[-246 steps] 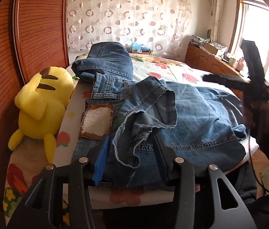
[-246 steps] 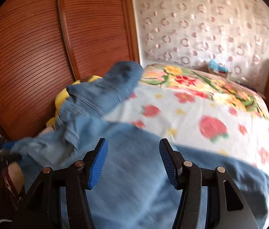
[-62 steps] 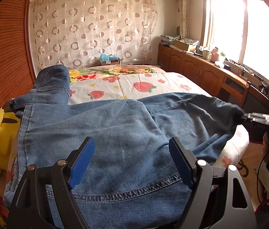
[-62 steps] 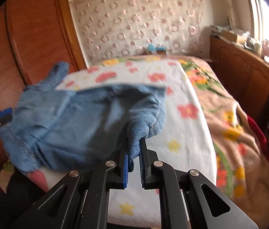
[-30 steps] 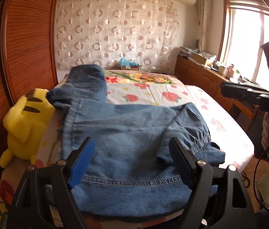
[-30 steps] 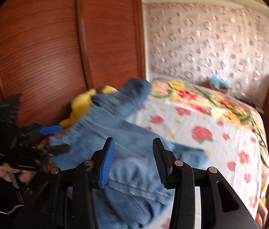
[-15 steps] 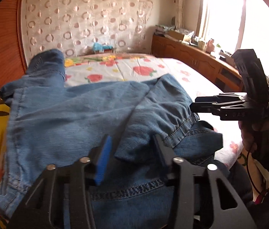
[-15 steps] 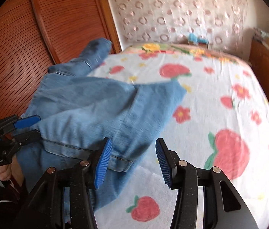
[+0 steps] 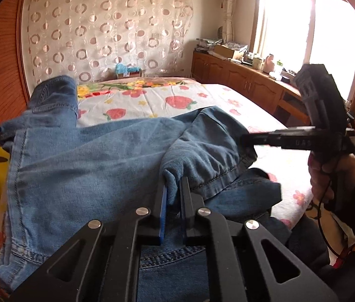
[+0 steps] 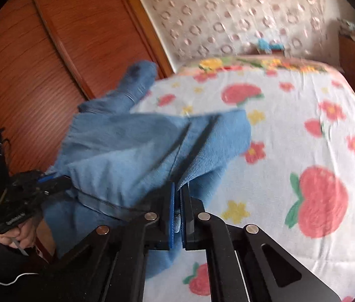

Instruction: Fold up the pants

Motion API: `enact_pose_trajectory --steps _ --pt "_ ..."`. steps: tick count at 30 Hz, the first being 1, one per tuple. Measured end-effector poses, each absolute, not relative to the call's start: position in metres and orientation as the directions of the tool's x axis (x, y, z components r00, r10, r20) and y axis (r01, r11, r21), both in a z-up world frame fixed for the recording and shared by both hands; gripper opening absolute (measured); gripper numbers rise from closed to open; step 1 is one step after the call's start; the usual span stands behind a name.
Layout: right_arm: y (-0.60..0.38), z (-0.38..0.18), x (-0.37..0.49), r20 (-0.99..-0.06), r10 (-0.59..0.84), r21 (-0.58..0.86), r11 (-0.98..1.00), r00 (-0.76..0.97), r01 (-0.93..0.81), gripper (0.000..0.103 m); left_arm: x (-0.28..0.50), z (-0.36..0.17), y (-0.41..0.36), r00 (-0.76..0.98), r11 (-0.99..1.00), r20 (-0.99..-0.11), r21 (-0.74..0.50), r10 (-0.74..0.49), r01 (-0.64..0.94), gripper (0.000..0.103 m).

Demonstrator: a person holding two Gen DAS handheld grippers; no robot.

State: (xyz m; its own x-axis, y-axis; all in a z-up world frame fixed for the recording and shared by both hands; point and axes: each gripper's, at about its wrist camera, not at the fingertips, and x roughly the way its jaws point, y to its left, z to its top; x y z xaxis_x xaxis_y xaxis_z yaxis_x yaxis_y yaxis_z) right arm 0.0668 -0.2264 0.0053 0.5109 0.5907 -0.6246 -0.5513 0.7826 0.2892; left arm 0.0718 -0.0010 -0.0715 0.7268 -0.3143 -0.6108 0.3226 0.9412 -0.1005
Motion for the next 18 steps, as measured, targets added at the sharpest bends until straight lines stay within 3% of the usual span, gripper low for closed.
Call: enact_pose_trajectory --steps 11,18 --pt "-0.193 0.111 0.062 -0.500 0.631 0.172 0.744 0.593 -0.646 0.002 0.039 -0.007 0.005 0.792 0.935 -0.500 -0.136 -0.350 0.328 0.008" --pt "-0.156 0.128 0.074 -0.482 0.678 0.127 0.681 0.556 -0.721 0.002 0.012 0.013 0.021 0.816 0.941 -0.470 -0.161 -0.337 0.297 0.008"
